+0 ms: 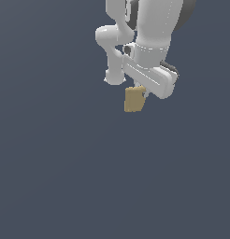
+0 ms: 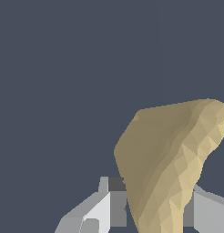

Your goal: Pick up the object and move it to a goal position.

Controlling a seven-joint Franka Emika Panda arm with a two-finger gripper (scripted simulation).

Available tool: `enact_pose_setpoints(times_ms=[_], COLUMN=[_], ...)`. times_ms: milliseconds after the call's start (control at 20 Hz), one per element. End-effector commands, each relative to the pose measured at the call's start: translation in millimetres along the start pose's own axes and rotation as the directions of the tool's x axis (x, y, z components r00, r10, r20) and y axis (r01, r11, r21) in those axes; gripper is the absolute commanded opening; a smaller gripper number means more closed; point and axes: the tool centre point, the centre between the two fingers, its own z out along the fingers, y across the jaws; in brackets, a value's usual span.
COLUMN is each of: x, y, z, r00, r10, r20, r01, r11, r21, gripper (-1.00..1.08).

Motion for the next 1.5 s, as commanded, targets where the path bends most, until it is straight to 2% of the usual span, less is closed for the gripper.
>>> enact_pose_setpoints(times_ms=[0,400,750,1100,1450], x=[-17,-68,-101,-120,-128], y=[-6,-27,-42,-52,-57], z=[-27,-108,-163,-195,-208], r00=[1.0,1.0,1.0,1.0,1.0], r10=[0.001,0.0,-0.001,-0.001,-0.001], r20=[0.0,0.001,0.003,0.004,0.004], r01=[-0.001,0.0,0.001,0.001,0.001], r11=[1.0,1.0,1.0,1.0,1.0], r21=[-0.001,0.0,0.0,0.001,0.001], gripper=[-1.0,-1.0,-1.0,-1.0,-1.0])
